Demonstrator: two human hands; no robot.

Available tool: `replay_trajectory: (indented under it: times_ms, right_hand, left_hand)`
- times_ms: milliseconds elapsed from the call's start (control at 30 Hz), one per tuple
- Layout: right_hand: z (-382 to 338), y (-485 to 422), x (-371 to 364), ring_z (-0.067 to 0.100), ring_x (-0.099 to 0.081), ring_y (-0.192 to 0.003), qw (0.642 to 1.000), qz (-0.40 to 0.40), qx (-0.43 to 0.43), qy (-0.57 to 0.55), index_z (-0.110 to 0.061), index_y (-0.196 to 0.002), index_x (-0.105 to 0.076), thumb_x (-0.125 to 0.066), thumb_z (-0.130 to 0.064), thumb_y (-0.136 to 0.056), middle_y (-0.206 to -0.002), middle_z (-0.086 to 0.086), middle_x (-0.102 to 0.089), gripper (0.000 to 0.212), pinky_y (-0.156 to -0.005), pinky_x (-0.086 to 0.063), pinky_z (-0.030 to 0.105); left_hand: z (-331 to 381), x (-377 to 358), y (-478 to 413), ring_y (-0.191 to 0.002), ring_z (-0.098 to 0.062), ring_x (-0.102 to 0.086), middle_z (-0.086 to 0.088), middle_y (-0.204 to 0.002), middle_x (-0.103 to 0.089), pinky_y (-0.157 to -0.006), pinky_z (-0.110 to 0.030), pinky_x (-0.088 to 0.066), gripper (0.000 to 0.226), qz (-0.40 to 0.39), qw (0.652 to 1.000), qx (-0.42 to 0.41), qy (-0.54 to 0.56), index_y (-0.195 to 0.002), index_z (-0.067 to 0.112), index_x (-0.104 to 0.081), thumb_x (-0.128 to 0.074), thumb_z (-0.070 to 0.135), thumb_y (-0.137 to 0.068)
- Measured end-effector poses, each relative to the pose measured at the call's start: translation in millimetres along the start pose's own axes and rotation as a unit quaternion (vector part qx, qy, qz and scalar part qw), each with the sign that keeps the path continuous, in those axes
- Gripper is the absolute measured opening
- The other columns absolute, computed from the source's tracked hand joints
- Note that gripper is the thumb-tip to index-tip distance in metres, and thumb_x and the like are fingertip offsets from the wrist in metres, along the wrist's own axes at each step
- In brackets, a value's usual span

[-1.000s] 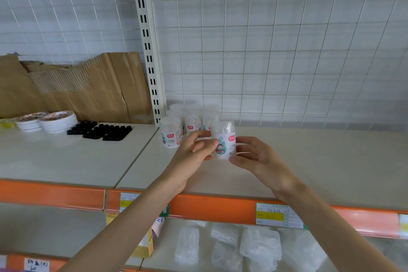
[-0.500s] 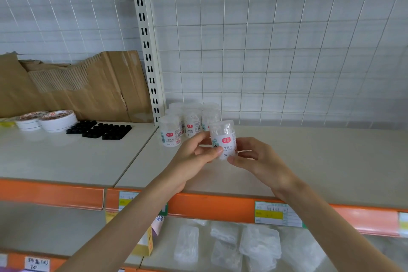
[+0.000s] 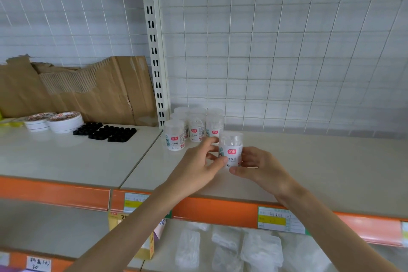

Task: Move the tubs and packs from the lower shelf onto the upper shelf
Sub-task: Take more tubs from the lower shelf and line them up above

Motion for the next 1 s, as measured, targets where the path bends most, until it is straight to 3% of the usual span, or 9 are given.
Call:
replay_trajectory:
  times_ms: [100,333,433,600,800,1000]
  right_hand:
    - [4.2,-2.1,-1.1,0.002,-0.069,-0.081,1.000,-0.002,-0.014,0.026,-0.021,-0.112,-0.066,-0.083,-0.007,-0.074,-0.093,-0.006,-0.075,0.044,-0.069,-0.050,0.011]
    - [1.4,-16.1,-6.5,0.003,-0.069,-0.080,0.992,0.006,-0.026,0.123,-0.028,-0.103,-0.064,-0.089,-0.019,-0.066,-0.089,-0.011,-0.073,0.046,-0.076,-0.054,0.018]
    - [-7.3,-30.9,-21.1,0.010,-0.070,-0.086,0.988,-0.012,-0.023,0.152,-0.028,-0.098,-0.061,-0.090,-0.020,-0.066,-0.093,-0.007,-0.074,0.044,-0.086,-0.055,0.030]
    - [-17.4,-64.7,-50.7,0.011,-0.069,-0.085,0.981,0.002,-0.002,0.194,-0.016,-0.112,-0.063,-0.089,-0.022,-0.067,-0.099,-0.003,-0.073,0.052,-0.085,-0.054,0.030]
    - [-10.4,-88.1,-67.1,0.014,-0.068,-0.090,0.982,0.049,-0.008,0.182,-0.017,-0.117,-0.061,-0.088,-0.025,-0.067,-0.102,-0.004,-0.071,0.058,-0.085,-0.056,0.035]
    - [-11.8,-89.4,-74.0,0.010,-0.063,-0.087,0.975,0.063,0.006,0.212,-0.018,-0.118,-0.058,-0.085,-0.027,-0.072,-0.101,-0.008,-0.066,0.055,-0.076,-0.051,0.024]
  left_hand:
    - [0.0,13.6,16.0,-0.113,0.004,-0.053,0.020,-0.128,-0.056,-0.095,-0.023,-0.044,0.045,-0.001,0.988,-0.029,-0.150,-0.134,0.034,-0.049,-0.058,0.049,-0.093]
    - [-48.0,60.3,35.6,-0.118,-0.003,-0.049,0.018,-0.128,-0.057,-0.102,-0.025,-0.035,0.045,-0.029,0.963,0.022,-0.268,-0.124,0.031,-0.061,-0.045,0.060,-0.094]
    - [-64.1,66.6,38.2,-0.111,0.000,-0.048,0.021,-0.120,-0.057,-0.101,-0.028,-0.039,0.042,-0.032,0.971,0.065,-0.227,-0.119,0.034,-0.062,-0.043,0.061,-0.094]
    - [-62.3,60.9,39.6,-0.107,-0.005,-0.050,0.018,-0.115,-0.057,-0.097,-0.031,-0.041,0.034,-0.026,0.966,0.040,-0.253,-0.115,0.031,-0.061,-0.045,0.055,-0.096]
    - [-65.9,60.5,40.0,-0.106,-0.004,-0.049,0.018,-0.116,-0.057,-0.098,-0.032,-0.041,0.033,-0.024,0.968,0.031,-0.247,-0.115,0.031,-0.060,-0.043,0.054,-0.097]
    - [-66.9,61.3,40.1,-0.105,-0.006,-0.049,0.016,-0.113,-0.057,-0.096,-0.030,-0.041,0.035,-0.011,0.968,0.025,-0.249,-0.114,0.030,-0.060,-0.043,0.054,-0.096]
Point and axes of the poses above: each hand's wrist, its own y-axis away from the middle knuckle, its own x-axis out of the back of the hand, z = x × y, the point moved 7 cm from there along -y, towards the middle knuckle
